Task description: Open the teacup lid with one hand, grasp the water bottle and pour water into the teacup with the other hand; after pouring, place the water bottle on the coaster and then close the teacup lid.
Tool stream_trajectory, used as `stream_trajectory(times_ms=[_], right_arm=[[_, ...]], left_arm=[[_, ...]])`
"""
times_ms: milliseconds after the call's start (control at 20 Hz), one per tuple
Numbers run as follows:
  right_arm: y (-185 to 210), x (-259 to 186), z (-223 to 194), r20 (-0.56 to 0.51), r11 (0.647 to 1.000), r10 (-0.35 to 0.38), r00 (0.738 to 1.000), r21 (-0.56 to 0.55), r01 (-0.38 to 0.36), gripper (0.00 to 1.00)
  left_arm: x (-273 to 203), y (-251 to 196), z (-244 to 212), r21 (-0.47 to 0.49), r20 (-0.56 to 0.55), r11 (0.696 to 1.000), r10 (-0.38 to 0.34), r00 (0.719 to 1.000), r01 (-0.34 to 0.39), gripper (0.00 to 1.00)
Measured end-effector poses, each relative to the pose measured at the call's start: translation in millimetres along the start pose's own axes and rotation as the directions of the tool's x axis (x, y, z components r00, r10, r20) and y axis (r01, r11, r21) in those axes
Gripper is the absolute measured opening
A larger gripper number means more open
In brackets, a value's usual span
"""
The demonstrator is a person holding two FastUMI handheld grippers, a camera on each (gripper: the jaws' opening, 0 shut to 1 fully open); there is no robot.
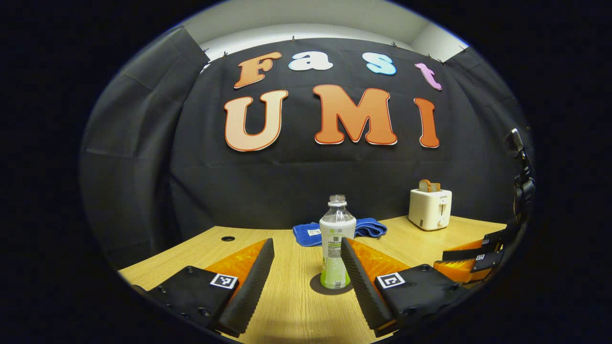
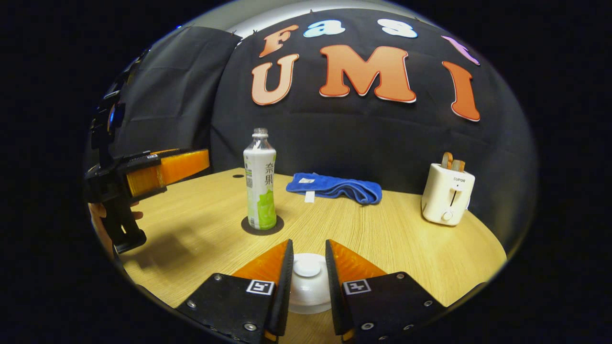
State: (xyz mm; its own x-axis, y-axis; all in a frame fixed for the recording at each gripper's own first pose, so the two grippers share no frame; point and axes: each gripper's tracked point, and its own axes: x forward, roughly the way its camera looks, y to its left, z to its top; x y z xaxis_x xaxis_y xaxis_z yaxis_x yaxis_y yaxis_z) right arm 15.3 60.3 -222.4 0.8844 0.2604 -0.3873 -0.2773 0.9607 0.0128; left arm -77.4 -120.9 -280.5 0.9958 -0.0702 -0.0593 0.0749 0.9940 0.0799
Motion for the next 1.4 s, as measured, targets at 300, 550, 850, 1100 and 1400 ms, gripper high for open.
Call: stream_trajectory(times_ms=[300, 550, 850, 1100, 1400], right_arm=[[-21, -27, 51, 0.119, 0.997, -0.072, 0.990, 0.013, 0.071, 0.71], [-26, -46, 90, 0.194, 0.990, -0.139, 0.971, 0.031, 0.136, 0.80], [-18, -62, 119, 0.292, 0.984, -0.166, 0.942, -0.011, 0.176, 0.84], [-16, -73, 133, 0.329, 0.981, -0.183, 0.926, -0.005, 0.196, 0.86], [-21, -79, 120, 0.299, 0.976, -0.203, 0.932, -0.020, 0.218, 0.86]], left_arm=[[-18, 1, 30, -0.073, 0.028, 0.997, -0.001, 1.000, 0.003, 0.94], [-28, 4, 38, -0.078, 0.016, 0.997, -0.010, 1.000, 0.011, 0.96], [-46, 5, 55, -0.061, 0.015, 0.998, -0.014, 1.000, 0.015, 0.96], [-56, 14, 65, -0.065, 0.068, 0.997, 0.045, 0.997, -0.040, 0.95], [-66, 13, 77, -0.032, 0.088, 0.997, 0.077, 0.993, -0.074, 0.95]])
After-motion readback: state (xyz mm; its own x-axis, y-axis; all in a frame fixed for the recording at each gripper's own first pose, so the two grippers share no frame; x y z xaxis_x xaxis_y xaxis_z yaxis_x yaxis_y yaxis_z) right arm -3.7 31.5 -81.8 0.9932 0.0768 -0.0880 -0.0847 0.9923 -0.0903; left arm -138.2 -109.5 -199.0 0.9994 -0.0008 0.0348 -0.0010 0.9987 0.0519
